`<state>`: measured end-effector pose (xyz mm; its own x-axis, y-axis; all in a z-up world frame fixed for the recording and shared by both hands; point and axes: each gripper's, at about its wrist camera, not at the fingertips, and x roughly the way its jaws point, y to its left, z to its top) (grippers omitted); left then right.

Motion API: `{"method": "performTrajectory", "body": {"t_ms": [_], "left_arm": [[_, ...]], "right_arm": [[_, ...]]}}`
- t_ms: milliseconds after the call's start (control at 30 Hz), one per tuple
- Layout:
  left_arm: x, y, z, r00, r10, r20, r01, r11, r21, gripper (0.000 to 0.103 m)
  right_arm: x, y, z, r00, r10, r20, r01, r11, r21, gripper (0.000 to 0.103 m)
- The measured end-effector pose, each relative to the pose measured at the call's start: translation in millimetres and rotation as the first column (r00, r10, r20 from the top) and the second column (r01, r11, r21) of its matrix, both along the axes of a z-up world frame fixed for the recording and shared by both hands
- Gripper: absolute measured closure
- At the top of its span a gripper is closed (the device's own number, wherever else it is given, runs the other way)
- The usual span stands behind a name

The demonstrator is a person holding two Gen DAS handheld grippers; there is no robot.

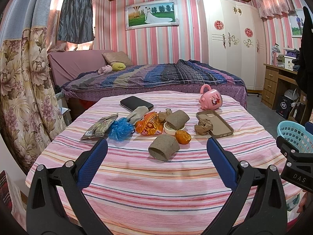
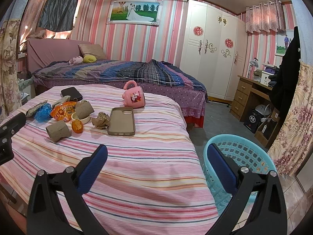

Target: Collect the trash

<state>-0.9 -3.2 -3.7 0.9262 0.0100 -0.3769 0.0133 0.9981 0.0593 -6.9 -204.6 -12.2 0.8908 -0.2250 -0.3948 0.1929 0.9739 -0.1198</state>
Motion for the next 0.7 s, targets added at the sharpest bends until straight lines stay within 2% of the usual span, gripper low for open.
{"method": "performTrajectory", "body": {"t_ms": [700], "left_arm": [[-1.5, 2.3, 3.9, 1.0, 0.001, -0.005, -0.001, 1.0, 0.001, 0.005]], "right_arm": [[2.6, 2.2, -6.4, 1.0, -0.011, 0.002, 0.011, 1.0, 0.005, 0.004]]}}
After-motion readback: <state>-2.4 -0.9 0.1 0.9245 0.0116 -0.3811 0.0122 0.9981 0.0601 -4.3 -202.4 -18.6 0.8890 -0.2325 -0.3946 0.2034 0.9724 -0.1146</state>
